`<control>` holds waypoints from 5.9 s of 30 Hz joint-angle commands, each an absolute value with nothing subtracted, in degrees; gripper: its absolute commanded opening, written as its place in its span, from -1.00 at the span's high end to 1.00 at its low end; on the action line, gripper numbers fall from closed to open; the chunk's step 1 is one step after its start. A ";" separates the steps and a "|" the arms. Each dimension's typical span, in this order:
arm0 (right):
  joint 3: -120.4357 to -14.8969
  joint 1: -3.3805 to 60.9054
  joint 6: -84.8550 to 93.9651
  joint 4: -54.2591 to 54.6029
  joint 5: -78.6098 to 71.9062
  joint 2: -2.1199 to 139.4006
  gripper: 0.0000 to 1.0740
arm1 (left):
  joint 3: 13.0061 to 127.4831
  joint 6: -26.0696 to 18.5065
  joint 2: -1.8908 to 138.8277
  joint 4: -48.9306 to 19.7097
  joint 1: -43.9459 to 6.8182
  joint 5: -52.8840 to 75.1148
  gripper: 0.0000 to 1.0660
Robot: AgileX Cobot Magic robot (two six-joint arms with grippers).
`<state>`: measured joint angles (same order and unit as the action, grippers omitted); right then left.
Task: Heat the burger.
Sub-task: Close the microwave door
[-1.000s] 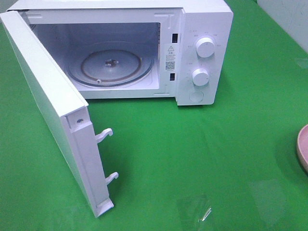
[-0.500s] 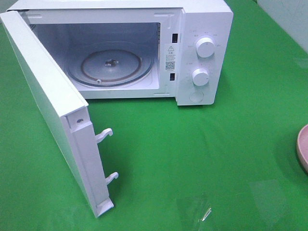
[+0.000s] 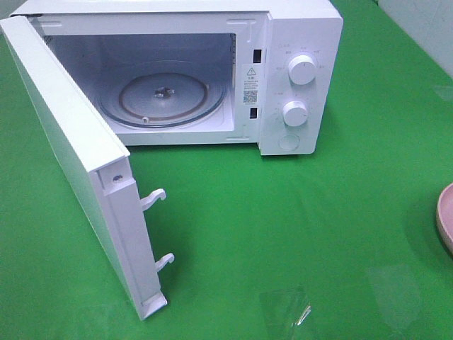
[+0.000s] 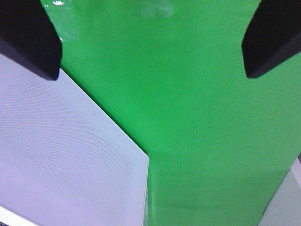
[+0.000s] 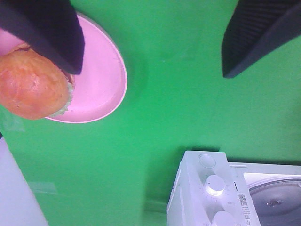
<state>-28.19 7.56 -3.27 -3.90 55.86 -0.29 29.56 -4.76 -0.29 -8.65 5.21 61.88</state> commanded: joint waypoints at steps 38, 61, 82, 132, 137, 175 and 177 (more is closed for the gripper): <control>-28.07 7.39 -2.52 -3.61 55.12 -1.83 -0.42 | 21.37 -4.30 25.95 -9.22 5.27 7.10 1.00; -28.07 7.39 -2.52 -3.67 55.12 -1.83 -0.42 | 12.72 12.43 58.10 15.41 5.10 -37.18 1.00; -28.07 7.39 -2.52 -3.67 55.12 -1.83 -0.42 | 22.92 23.38 82.79 29.34 1.89 -50.48 1.00; -28.07 7.39 -2.52 -3.67 55.12 -1.78 -0.42 | 49.50 4.70 106.34 -7.56 -32.20 -42.86 1.00; -28.07 7.39 -2.52 -3.67 55.12 -1.78 -0.42 | 53.17 2.98 108.35 -9.74 -33.75 -39.99 1.00; -28.07 7.39 -2.52 -3.67 55.12 -1.78 -0.42 | 73.91 0.00 118.60 -13.58 -40.74 -29.22 1.00; -28.07 7.39 -2.52 -3.67 55.12 -1.78 -0.42 | 73.91 0.00 118.09 -13.58 -41.20 -28.13 1.00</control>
